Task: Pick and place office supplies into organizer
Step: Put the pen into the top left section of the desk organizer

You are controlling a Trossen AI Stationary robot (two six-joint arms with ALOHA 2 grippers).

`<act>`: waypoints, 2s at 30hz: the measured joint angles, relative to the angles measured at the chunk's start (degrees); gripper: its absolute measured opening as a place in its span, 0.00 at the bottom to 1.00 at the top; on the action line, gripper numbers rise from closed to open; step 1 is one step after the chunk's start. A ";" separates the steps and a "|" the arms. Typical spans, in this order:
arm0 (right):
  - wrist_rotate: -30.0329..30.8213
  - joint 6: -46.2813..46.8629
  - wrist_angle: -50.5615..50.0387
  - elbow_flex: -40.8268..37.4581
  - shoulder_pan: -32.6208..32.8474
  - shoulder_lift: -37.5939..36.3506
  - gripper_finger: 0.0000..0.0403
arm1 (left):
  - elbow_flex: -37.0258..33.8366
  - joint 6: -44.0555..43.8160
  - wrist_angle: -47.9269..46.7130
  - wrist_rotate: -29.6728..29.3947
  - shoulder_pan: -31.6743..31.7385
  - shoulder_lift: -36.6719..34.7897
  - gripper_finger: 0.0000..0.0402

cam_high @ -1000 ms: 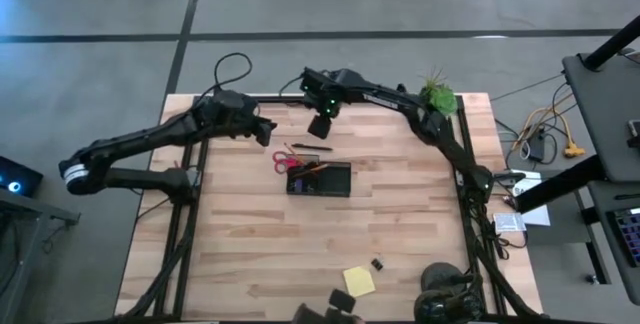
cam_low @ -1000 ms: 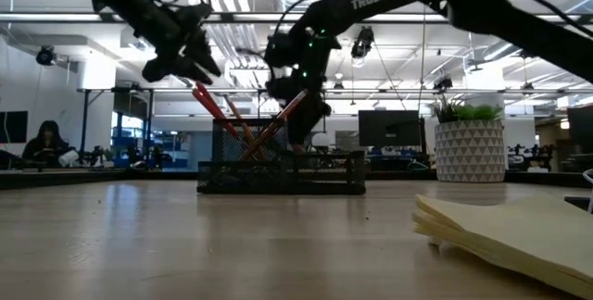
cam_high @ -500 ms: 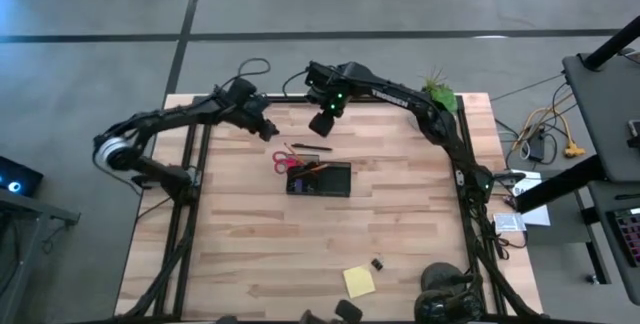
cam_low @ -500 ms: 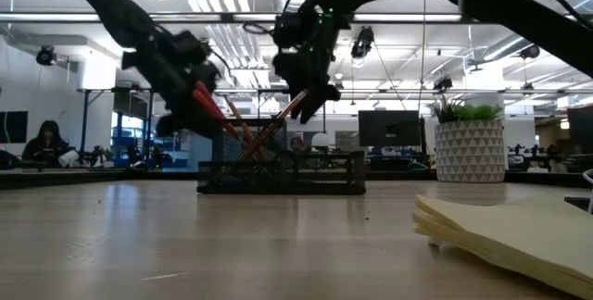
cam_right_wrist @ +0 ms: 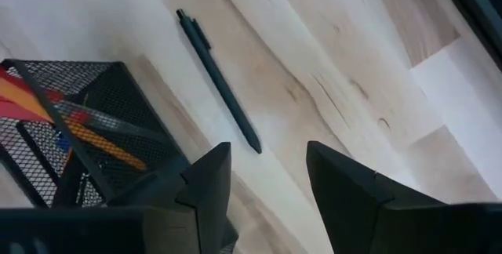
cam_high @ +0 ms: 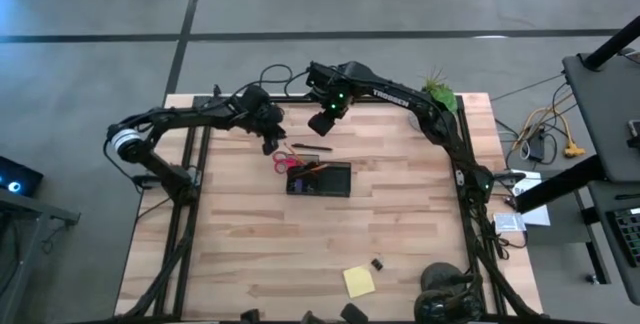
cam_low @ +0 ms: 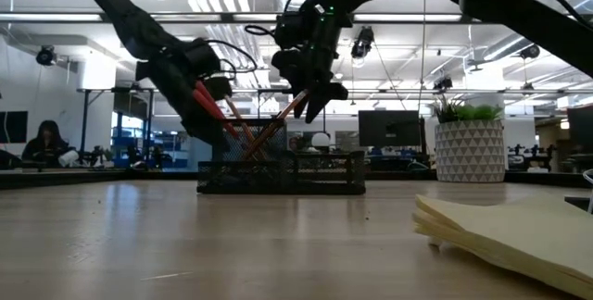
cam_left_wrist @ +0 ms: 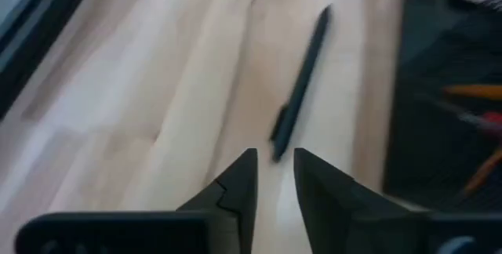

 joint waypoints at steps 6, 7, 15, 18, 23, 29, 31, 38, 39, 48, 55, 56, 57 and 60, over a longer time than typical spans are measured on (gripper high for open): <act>-2.97 0.72 -0.15 0.00 0.08 0.00 0.40 | -0.01 1.39 0.38 3.40 -0.90 1.80 0.25; -3.01 0.26 -0.19 0.00 0.20 0.00 0.40 | -0.04 2.45 0.31 3.46 -1.20 2.47 0.26; -2.75 -4.78 -0.09 0.00 1.36 0.00 0.39 | 0.11 5.79 1.19 3.39 -2.62 5.43 0.29; -2.46 -6.67 0.04 0.00 1.40 0.00 0.38 | 0.11 6.69 1.43 3.12 -2.56 5.46 0.29; -2.46 -10.02 1.06 0.00 1.79 0.00 0.39 | 0.11 11.78 3.51 2.66 -2.61 7.25 0.29; -2.59 -11.09 6.68 0.00 1.75 -0.16 0.37 | 1.49 11.89 4.79 2.32 -2.67 11.32 0.29; -2.62 -10.97 8.05 0.00 1.73 -0.46 0.37 | 2.03 11.77 4.53 1.75 -2.69 12.64 0.29; -2.87 -6.29 8.34 0.00 1.59 -1.14 0.37 | 4.77 10.18 4.29 0.73 -2.67 14.60 0.28; -2.88 -5.53 8.30 0.01 1.52 -1.14 0.36 | 4.98 9.40 3.84 0.72 -2.67 15.00 0.28; -3.95 -2.16 8.43 0.09 -0.54 -1.86 0.36 | 10.00 7.41 -5.28 -1.94 -2.43 16.70 0.28; -4.05 -3.82 8.08 0.09 -2.93 -3.20 0.36 | 11.64 8.76 -7.82 -2.51 -3.19 17.53 0.28; -4.09 -3.79 8.07 0.11 -3.25 -3.47 0.36 | 11.63 8.76 -7.85 -2.69 -3.55 17.51 0.28; -4.09 -3.79 8.09 0.11 -3.58 -3.74 0.36 | 11.63 8.78 -7.87 -2.98 -3.91 17.49 0.28; -4.03 -3.81 8.09 0.11 -4.45 -4.32 0.36 | 11.59 8.80 -7.44 -3.59 -5.04 17.49 0.28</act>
